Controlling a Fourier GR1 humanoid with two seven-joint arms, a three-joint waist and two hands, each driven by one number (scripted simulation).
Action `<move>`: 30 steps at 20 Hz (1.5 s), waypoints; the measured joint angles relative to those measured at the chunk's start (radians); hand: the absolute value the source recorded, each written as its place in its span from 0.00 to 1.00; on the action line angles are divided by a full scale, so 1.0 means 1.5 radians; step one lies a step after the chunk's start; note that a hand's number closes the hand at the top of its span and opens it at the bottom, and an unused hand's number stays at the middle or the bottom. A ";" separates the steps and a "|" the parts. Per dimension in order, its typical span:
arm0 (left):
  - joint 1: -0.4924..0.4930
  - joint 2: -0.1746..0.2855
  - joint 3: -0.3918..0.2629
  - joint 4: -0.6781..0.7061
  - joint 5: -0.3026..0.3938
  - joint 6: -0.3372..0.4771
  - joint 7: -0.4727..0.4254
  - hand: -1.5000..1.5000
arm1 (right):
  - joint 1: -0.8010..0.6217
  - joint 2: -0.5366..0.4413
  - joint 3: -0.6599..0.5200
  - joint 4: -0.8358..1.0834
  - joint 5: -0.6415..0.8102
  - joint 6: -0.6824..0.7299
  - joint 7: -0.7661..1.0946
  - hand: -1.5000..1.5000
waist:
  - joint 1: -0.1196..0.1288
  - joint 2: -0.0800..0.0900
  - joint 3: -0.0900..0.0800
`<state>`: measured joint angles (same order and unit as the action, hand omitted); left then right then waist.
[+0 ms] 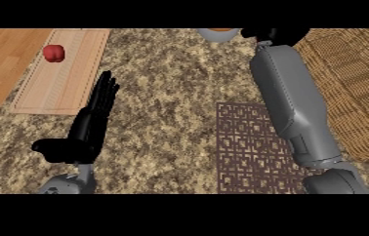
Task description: Pick the can from the placemat and place it in the basket
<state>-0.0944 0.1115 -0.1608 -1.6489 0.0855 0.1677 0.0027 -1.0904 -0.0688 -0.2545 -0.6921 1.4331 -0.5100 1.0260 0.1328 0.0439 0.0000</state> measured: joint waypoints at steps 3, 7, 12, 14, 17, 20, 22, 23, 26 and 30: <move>-0.006 0.003 0.006 0.001 0.002 0.000 0.007 0.50 | -0.041 0.004 -0.013 0.032 0.028 -0.032 0.006 1.00 | -0.005 -0.002 -0.001; -0.001 0.005 0.012 0.001 0.002 0.001 0.005 0.50 | -0.089 0.002 -0.043 0.071 0.056 -0.048 0.025 1.00 | -0.015 -0.006 -0.001; -0.001 0.007 0.024 0.003 0.001 0.008 0.006 0.50 | -0.120 -0.004 -0.071 0.116 0.108 -0.045 0.067 1.00 | -0.031 -0.011 -0.001; 0.009 0.008 0.025 0.001 -0.001 0.009 0.002 0.50 | -0.129 -0.019 -0.080 0.137 0.129 -0.031 0.084 1.00 | -0.036 -0.013 -0.002; 0.018 0.006 0.023 -0.009 -0.002 0.011 0.004 0.50 | -0.134 -0.036 -0.091 0.166 0.155 -0.021 0.098 1.00 | -0.041 -0.014 -0.001; 0.026 0.006 0.028 -0.008 0.000 0.012 0.002 0.50 | -0.131 -0.044 -0.102 0.178 0.170 -0.018 0.105 1.00 | -0.051 -0.018 -0.001; 0.028 0.006 0.028 -0.011 -0.003 0.014 0.005 0.50 | -0.119 -0.049 -0.110 0.179 0.177 -0.029 0.101 1.00 | -0.055 -0.018 -0.001; 0.029 0.014 0.037 -0.013 0.002 0.009 0.008 0.50 | -0.118 -0.052 -0.114 0.178 0.180 -0.032 0.099 1.00 | -0.057 -0.019 0.000; 0.034 0.016 0.042 -0.022 0.005 0.009 0.014 0.50 | -0.107 -0.061 -0.128 0.177 0.186 -0.043 0.092 1.00 | -0.061 -0.021 0.000; 0.053 0.010 0.042 -0.023 0.004 0.009 0.002 0.50 | -0.080 -0.068 -0.141 0.173 0.192 -0.056 0.082 1.00 | -0.068 -0.023 0.000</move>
<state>-0.0149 0.1273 -0.0981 -1.6835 0.0914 0.1813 0.0059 -1.2108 -0.1708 -0.4664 -0.4329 1.7211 -0.5939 1.1496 0.0302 0.0088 -0.0004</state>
